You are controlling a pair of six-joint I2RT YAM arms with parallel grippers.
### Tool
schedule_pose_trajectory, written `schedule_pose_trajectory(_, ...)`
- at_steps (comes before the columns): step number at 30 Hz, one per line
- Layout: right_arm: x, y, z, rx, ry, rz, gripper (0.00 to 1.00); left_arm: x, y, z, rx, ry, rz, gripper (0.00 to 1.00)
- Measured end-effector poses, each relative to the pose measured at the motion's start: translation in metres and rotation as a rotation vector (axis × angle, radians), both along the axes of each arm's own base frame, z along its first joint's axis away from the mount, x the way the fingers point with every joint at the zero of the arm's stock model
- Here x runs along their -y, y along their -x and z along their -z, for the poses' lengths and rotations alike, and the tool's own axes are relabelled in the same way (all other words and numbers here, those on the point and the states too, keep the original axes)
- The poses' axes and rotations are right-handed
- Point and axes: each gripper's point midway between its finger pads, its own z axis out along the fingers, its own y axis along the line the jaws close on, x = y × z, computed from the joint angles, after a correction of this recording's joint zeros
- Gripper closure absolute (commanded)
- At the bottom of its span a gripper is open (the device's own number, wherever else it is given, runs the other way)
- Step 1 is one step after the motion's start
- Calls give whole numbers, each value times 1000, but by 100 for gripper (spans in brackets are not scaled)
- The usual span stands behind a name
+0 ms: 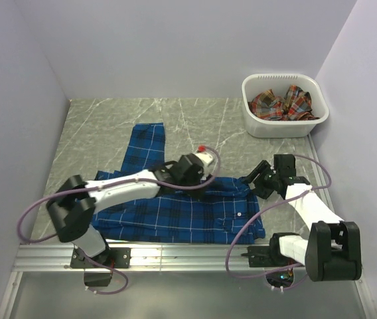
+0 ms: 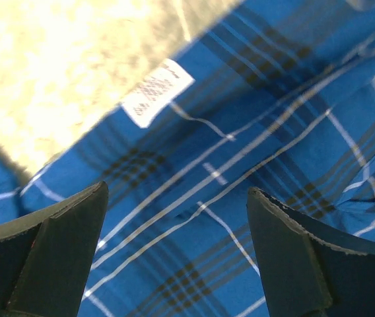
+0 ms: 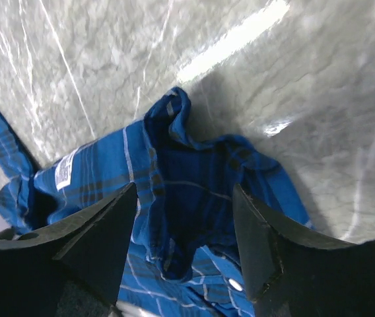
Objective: Fold and stack the long sleeve shirts
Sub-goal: Fold the shirt
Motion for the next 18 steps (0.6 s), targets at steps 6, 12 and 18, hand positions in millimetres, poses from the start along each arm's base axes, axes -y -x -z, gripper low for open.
schedule_pose_trajectory(6, 2, -2, 4, -7, -31, 13, 34, 15, 10, 32, 28, -126, 95, 11)
schedule_pose_trajectory(12, 1, -4, 9, -13, -46, 8, 36, 22, 10, 46, 58, -182, 123, 36)
schedule_pose_trajectory(18, -3, 3, 22, -58, -73, 3, 36, 21, 7, 53, 70, -211, 107, 70)
